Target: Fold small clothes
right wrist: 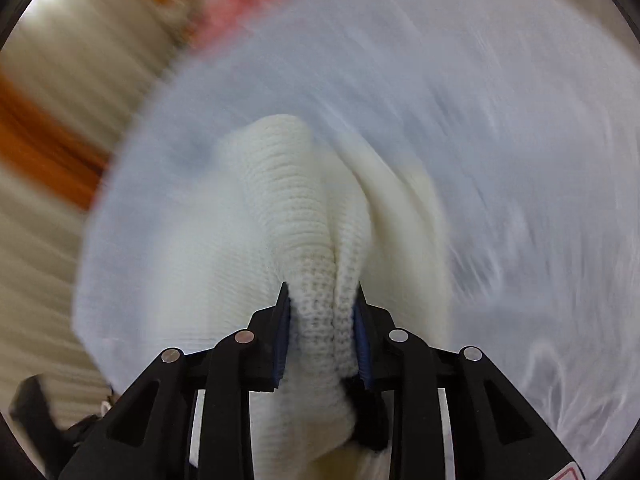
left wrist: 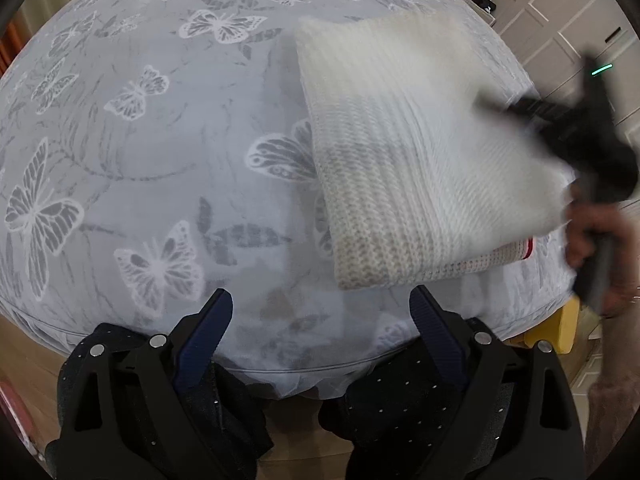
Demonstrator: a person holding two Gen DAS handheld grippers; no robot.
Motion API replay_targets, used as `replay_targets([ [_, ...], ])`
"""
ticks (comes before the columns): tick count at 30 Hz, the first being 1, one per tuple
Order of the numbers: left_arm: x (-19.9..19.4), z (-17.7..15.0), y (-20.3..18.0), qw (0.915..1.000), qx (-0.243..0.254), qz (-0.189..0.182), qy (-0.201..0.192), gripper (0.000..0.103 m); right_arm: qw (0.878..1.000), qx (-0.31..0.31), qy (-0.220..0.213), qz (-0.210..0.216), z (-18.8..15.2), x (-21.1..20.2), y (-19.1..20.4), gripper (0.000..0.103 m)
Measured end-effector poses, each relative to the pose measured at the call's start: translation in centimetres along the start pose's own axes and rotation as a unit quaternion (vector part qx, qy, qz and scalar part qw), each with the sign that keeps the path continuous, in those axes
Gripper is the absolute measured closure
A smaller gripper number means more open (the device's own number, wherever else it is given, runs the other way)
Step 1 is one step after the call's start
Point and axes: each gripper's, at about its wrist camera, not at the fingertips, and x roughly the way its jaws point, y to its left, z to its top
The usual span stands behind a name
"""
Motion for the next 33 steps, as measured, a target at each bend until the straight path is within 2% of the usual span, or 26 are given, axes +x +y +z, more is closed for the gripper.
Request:
replay_targets([
  [1,-0.2,0.1,0.0,1.0,0.001,-0.002,-0.002,0.015,0.999,0.022,-0.015,0.033,-0.4,-0.7,-0.9,0.076],
  [4,-0.6,0.3,-0.1,0.9999,0.007,0.0,-0.014,0.014,0.995,0.047,-0.048,0.068,-1.7,-3.4,-1.4,0.071],
  [6,-0.4,0.3,0.0,0.9999,0.005,-0.006,-0.012,0.014,0.993,0.064,-0.037,0.088,-3.5,-4.2,-2.0,0.064],
  [9,0.3,0.4,-0.6,0.9999,0.011,-0.008,0.0,0.014,0.993,0.069,-0.021,0.092,-6.0,-4.6,-2.2,0.052],
  [13,2.2,-0.1,-3.0,0.9969,0.074,0.001,0.028,0.014,0.989,0.09,0.008,0.115,-8.5,-3.6,-2.2,0.049],
  [16,3.4,-0.5,-4.7,0.9925,0.117,0.023,0.023,0.014,0.99,0.084,0.009,0.11,-8.4,-3.1,-1.5,0.048],
  [17,3.5,-0.5,-5.0,0.9915,0.127,0.027,0.01,0.016,0.991,0.077,0.007,0.109,-8.2,-3.0,-1.2,0.058],
  [18,3.6,-0.3,-5.1,0.99,0.137,0.032,-0.011,0.033,0.992,0.068,0.006,0.108,-8.1,-3.0,-0.8,0.072],
  [19,4.0,0.1,-4.8,0.9894,0.137,0.047,-0.013,0.062,0.992,0.063,0.008,0.107,-7.9,-3.0,-0.4,0.094],
  [20,4.4,0.7,-4.1,0.9917,0.12,0.047,-0.003,0.07,0.992,0.062,0.007,0.108,-7.7,-3.1,-0.1,0.094],
  [22,4.0,1.6,-2.1,0.9975,0.066,0.026,-0.003,0.082,0.991,0.047,-0.02,0.124,-7.3,-5.0,1.0,0.094],
  [24,2.9,2.1,-0.7,0.9984,0.041,0.035,-0.017,0.082,0.99,0.033,-0.047,0.132,-7.4,-7.1,1.9,0.095],
  [26,2.1,2.0,0.5,0.9991,0.022,0.03,-0.021,0.082,0.992,0.023,-0.055,0.109,-8.1,-7.4,1.5,0.095],
  [28,3.1,1.4,0.6,0.9991,0.024,0.034,-0.002,0.082,0.998,0.033,-0.01,0.05,-9.5,-3.9,-0.5,0.095],
  [29,4.0,1.0,0.4,0.9986,0.03,0.043,0.009,0.082,0.998,0.046,0.012,0.038,-10.3,-2.1,-1.7,0.096],
  [31,4.6,0.5,0.4,0.9984,0.027,0.049,0.009,0.082,0.993,0.093,0.006,0.072,-11.5,-1.2,-3.3,0.097],
  [33,4.2,0.4,0.5,0.9986,0.021,0.048,0.007,0.082,0.994,0.084,-0.015,0.063,-11.5,-2.6,-2.5,0.096],
])
